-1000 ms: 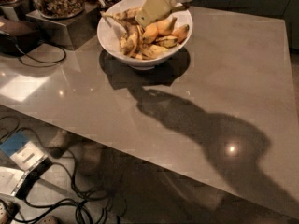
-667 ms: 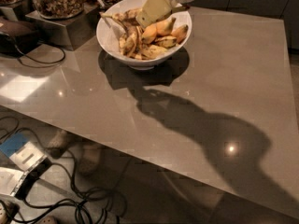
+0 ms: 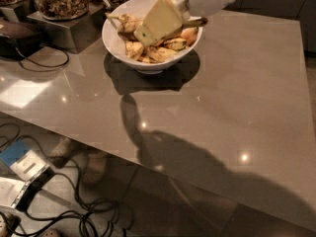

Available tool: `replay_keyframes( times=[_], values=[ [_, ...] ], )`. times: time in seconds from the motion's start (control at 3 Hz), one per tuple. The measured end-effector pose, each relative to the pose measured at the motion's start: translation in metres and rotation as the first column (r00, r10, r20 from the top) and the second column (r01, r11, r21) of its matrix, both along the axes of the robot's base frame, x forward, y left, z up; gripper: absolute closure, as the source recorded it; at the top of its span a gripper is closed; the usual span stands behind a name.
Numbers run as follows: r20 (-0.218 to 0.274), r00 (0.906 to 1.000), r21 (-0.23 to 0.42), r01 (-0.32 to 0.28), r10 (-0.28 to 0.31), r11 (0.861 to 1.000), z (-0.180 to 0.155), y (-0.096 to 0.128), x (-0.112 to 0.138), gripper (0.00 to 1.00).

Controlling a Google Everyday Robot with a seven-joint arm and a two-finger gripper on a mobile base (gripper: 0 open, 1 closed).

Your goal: Pick banana from white bowl

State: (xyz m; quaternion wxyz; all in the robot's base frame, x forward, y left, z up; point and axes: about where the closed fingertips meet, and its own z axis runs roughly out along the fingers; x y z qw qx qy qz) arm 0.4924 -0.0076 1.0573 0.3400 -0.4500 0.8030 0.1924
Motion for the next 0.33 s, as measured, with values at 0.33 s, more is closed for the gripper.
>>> replay_keyframes(
  times=[0.33],
  values=[
    [0.0,1.0,0.0,0.0,0.0,1.0,0.0,0.0,0.0,1.0]
  ],
)
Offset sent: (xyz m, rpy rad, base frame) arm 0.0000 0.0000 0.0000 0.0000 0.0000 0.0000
